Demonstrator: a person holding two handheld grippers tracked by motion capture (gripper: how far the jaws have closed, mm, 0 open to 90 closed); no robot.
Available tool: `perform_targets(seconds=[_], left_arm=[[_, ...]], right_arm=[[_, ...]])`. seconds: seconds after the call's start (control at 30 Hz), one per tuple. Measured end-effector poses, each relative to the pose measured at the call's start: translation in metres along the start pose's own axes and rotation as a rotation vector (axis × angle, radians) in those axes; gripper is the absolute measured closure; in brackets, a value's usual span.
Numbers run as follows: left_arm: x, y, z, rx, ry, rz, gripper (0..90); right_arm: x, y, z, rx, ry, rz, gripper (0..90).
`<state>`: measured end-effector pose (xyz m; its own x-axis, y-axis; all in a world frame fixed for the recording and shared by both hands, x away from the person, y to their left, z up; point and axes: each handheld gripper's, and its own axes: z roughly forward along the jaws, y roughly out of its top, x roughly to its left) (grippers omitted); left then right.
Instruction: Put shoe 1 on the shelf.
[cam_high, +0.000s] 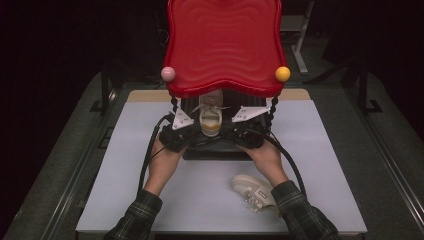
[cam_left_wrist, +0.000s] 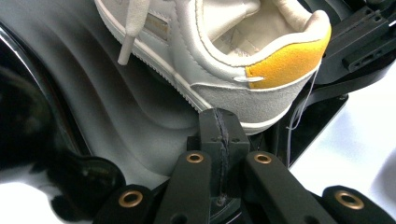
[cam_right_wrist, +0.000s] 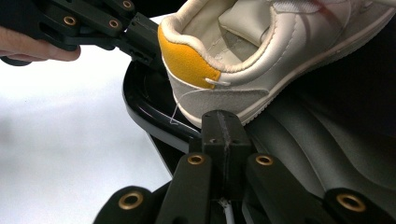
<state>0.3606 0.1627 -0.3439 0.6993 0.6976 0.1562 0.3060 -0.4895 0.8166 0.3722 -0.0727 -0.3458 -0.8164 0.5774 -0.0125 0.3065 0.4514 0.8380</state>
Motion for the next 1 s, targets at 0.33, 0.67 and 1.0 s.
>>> perform_targets(seconds=[0.33,0.67,1.0], left_arm=[[-0.010,0.003,-0.015,-0.005,-0.041,0.042,89.6],[-0.020,0.001,-0.035,-0.020,-0.132,0.060,85.8],[-0.022,-0.024,-0.057,0.024,-0.208,0.088,54.0]], right_arm=[[0.001,-0.001,-0.015,-0.003,0.046,0.013,89.7],[-0.001,-0.011,-0.036,0.003,0.068,0.016,89.6],[-0.004,-0.028,-0.063,-0.010,0.068,0.050,84.6]])
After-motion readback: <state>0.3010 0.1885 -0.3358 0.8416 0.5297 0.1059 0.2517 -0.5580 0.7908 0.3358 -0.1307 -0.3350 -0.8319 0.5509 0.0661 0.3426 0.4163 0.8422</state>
